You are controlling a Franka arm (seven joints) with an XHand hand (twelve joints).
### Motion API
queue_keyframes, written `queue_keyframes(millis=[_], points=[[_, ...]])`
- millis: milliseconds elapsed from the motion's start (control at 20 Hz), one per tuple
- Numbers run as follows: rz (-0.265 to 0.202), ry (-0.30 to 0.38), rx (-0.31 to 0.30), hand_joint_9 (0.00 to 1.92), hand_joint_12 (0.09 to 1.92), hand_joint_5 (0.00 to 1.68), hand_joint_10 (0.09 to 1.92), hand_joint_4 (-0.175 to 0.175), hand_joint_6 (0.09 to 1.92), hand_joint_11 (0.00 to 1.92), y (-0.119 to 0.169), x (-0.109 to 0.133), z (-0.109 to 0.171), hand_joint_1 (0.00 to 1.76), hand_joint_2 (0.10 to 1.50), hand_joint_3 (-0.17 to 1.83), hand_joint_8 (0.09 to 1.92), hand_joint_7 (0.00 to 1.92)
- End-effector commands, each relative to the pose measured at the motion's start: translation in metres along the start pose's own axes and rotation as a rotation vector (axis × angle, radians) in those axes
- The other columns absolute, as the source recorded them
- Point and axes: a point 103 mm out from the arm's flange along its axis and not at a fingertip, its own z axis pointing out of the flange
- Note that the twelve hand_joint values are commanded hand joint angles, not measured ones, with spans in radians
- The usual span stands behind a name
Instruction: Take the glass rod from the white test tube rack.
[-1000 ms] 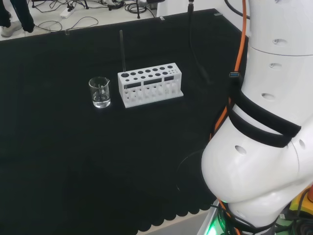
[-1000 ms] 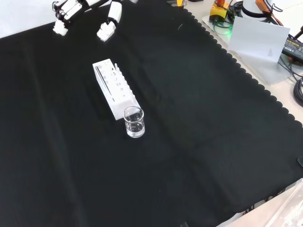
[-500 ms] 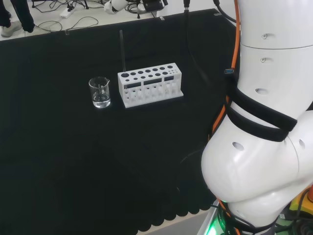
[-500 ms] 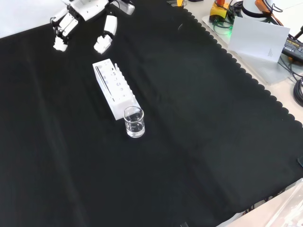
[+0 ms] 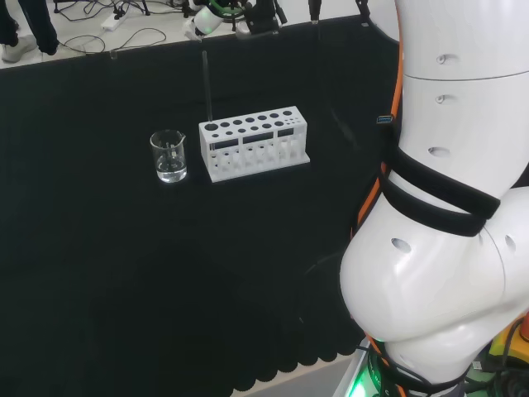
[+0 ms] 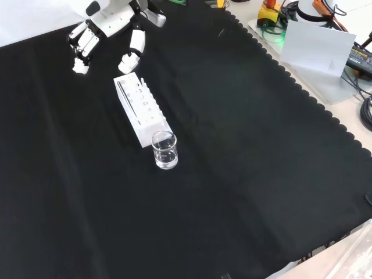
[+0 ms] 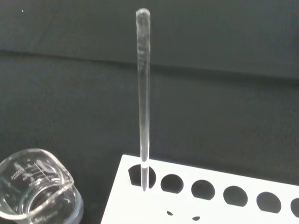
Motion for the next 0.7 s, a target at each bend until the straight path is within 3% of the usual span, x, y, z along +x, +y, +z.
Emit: queue_keyframes(millis=[50,700], points=[[-0.009,-0.009,0.023,0.42,1.39,0.35,0.84,-0.163,0.09,0.08,0.0,0.001,0.012,0.5,0.93,0.45,0.85,0.32],[-0.013,-0.005,0.08,0.69,1.36,0.4,0.79,-0.165,0.12,0.24,0.009,-0.005,0.033,0.55,0.91,0.47,0.83,0.44]])
